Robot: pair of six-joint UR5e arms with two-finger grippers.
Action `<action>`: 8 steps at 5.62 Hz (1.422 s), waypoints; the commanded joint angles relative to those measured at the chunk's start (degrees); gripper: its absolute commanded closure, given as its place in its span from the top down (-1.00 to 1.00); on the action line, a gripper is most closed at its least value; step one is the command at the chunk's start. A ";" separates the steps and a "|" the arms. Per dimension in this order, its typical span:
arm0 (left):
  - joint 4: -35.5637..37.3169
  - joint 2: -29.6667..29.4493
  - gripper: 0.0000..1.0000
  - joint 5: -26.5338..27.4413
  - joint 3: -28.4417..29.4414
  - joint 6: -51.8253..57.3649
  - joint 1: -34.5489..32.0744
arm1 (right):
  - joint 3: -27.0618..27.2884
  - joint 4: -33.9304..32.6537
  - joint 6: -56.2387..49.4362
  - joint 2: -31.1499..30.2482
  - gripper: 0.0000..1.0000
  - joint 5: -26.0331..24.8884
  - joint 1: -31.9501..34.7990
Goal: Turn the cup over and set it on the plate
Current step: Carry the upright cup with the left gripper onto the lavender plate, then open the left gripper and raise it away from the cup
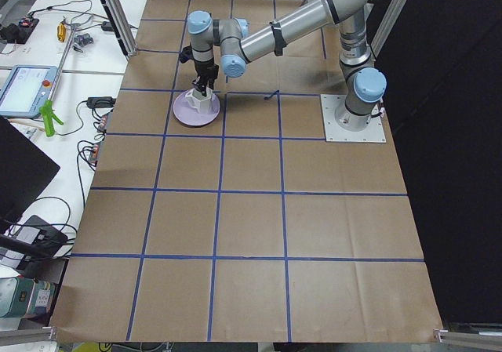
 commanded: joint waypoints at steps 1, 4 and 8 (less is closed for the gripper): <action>-11.11 8.18 0.97 -0.06 1.35 -2.03 -0.03 | 0.00 0.00 0.00 0.00 1.00 0.00 0.00; -25.48 21.81 0.97 -4.26 1.45 -23.87 -1.08 | 0.00 0.00 0.00 0.00 1.00 0.00 0.00; -31.76 23.36 0.97 -4.02 7.69 -32.02 -3.80 | 0.00 0.00 0.00 0.00 1.00 0.00 0.00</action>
